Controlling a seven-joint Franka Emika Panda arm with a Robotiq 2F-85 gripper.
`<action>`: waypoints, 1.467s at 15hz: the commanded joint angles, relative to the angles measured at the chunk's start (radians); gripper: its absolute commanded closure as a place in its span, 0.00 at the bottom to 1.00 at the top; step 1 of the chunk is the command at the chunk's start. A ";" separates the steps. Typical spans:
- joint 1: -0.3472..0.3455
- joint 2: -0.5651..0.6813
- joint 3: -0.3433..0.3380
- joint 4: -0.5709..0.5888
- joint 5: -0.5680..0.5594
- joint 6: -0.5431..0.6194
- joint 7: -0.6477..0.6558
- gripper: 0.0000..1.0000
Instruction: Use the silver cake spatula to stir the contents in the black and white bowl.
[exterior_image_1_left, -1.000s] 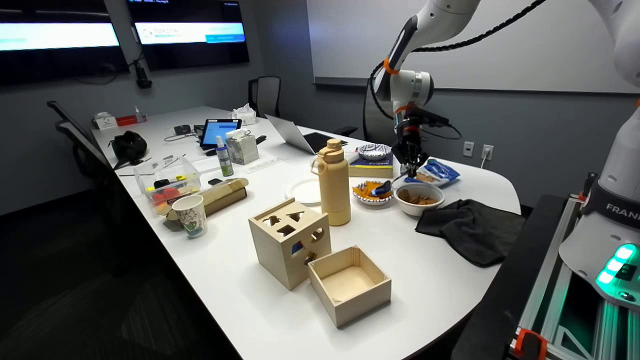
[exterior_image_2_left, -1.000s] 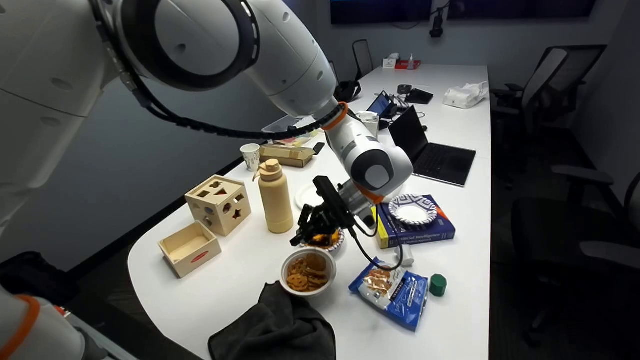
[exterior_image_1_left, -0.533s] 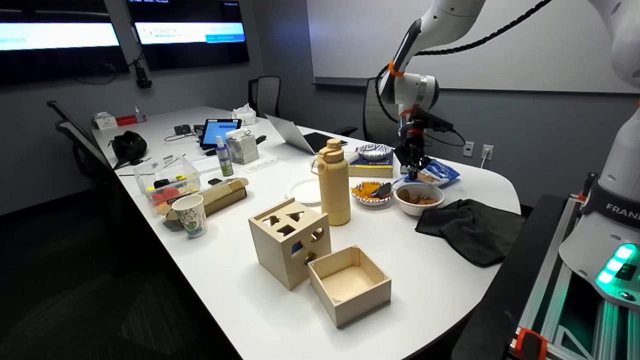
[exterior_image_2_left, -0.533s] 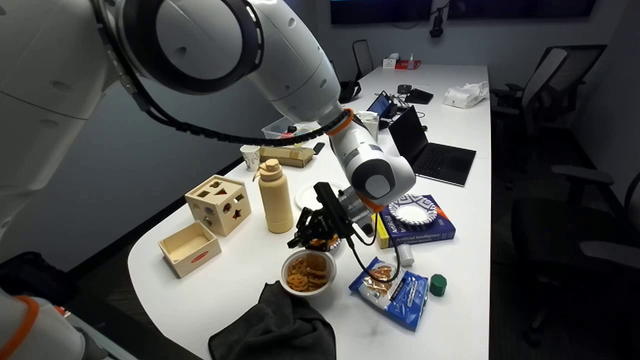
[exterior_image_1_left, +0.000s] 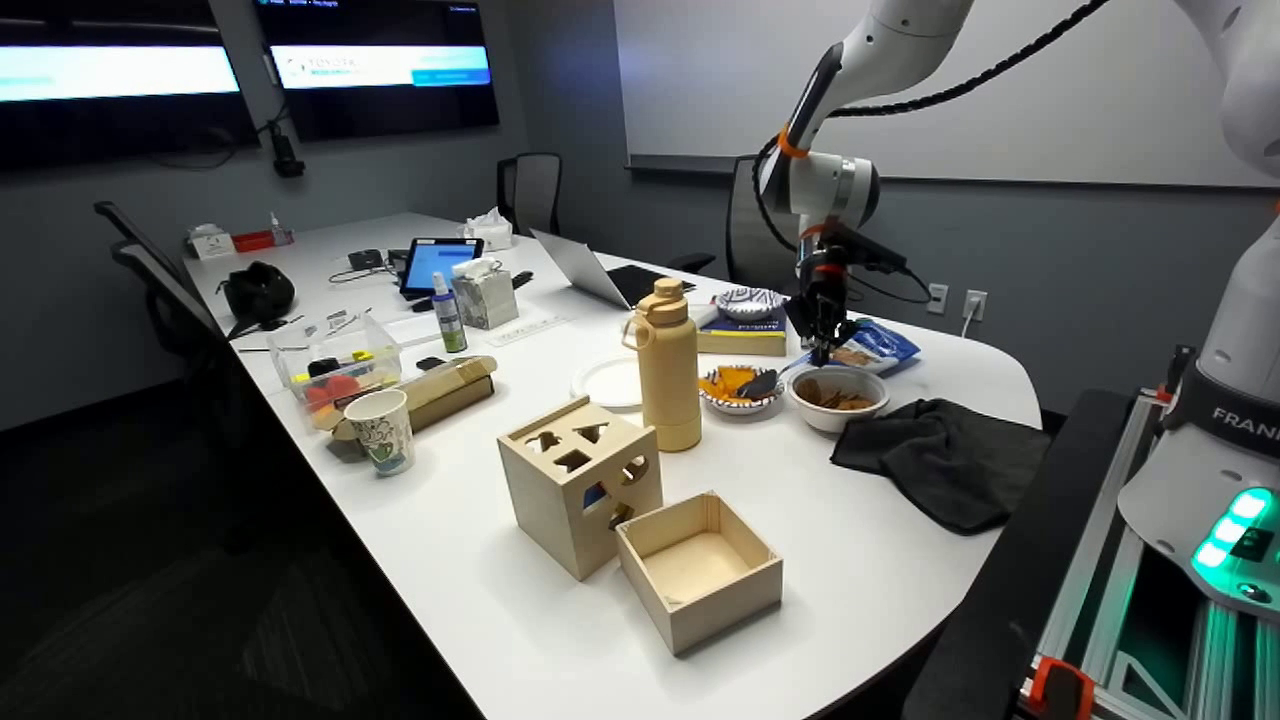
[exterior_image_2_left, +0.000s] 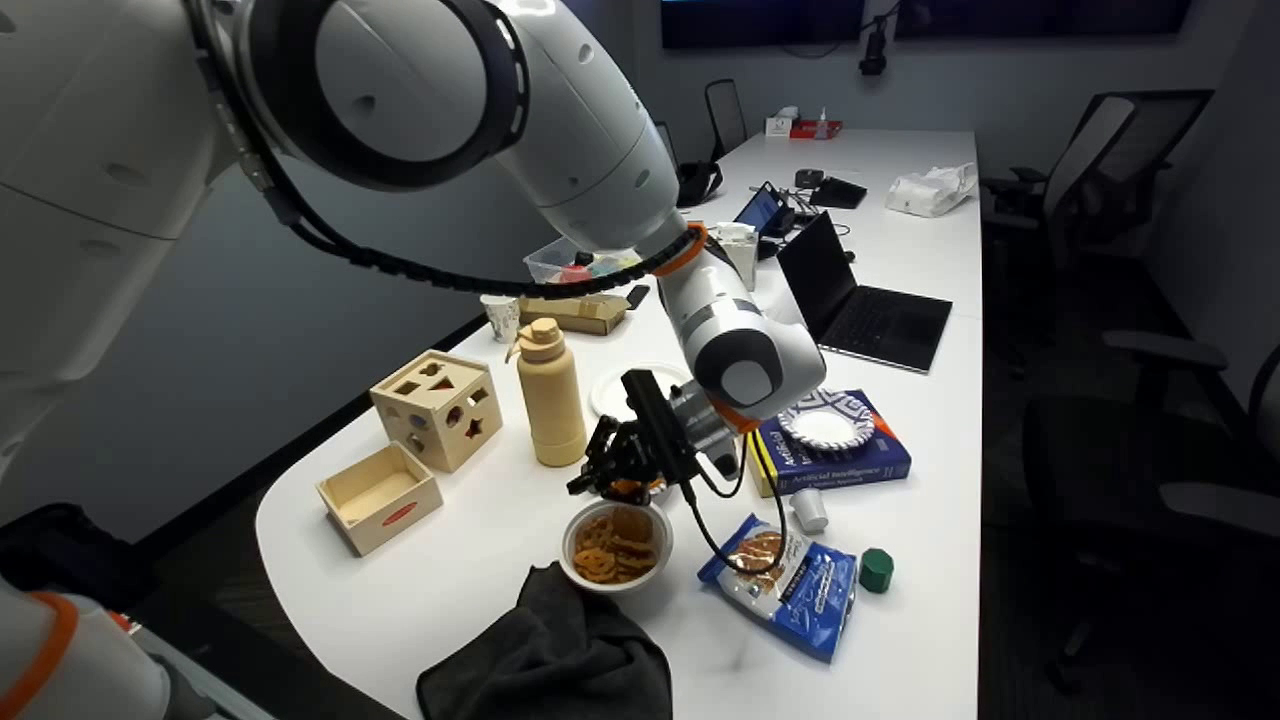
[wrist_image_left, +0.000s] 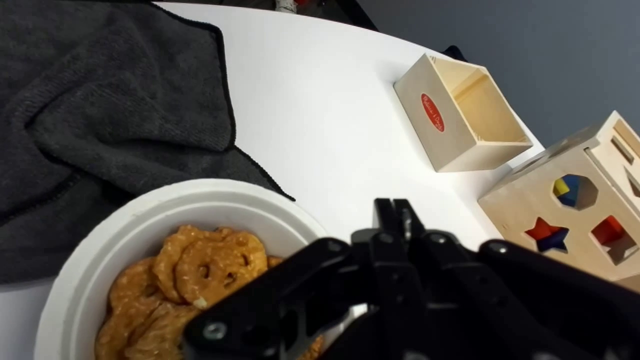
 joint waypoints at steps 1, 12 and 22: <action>-0.020 -0.005 0.009 -0.028 0.033 0.024 -0.022 0.99; -0.042 0.032 0.006 -0.004 0.056 0.007 -0.031 0.70; -0.048 0.034 0.006 0.005 0.059 -0.005 -0.022 0.00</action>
